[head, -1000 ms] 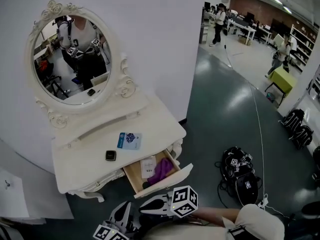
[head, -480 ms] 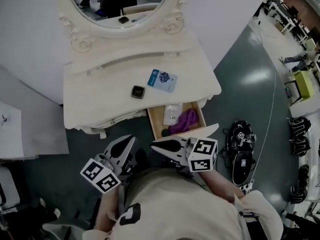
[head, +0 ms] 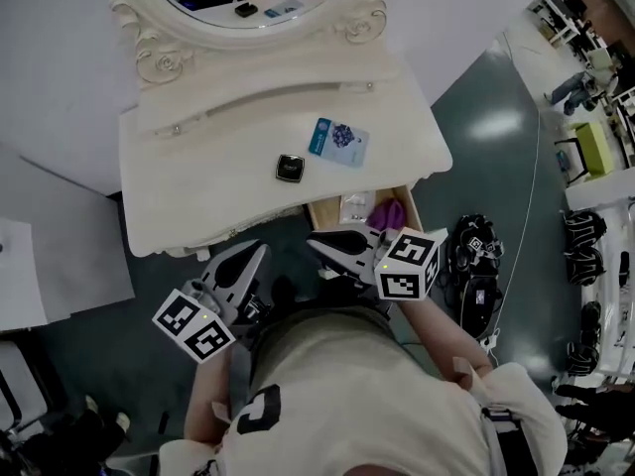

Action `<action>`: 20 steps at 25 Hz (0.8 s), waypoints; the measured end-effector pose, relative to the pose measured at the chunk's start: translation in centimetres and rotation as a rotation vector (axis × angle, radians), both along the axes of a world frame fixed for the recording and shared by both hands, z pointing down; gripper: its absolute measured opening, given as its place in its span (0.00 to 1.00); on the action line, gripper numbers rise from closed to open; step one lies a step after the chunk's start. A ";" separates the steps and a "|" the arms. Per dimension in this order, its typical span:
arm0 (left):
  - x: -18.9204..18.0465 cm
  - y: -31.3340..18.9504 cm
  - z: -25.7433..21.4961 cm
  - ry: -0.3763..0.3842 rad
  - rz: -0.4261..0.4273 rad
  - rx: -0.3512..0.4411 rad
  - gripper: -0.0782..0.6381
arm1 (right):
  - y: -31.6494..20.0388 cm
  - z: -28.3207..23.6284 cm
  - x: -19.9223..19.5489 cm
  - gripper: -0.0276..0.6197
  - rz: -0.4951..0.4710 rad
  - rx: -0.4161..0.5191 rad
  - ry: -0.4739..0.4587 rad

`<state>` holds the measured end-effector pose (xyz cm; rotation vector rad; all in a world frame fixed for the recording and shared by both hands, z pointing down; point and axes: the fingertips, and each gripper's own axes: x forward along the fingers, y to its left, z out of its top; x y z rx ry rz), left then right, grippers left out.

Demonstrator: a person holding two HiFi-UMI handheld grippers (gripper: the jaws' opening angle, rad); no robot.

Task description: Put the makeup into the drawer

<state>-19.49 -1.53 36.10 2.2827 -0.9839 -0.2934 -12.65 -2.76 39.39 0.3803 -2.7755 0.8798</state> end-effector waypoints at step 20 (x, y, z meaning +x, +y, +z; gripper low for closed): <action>1.8 -5.4 1.4 0.001 -0.048 -0.060 0.19 | -16.8 12.5 -2.9 0.52 -0.116 0.321 0.481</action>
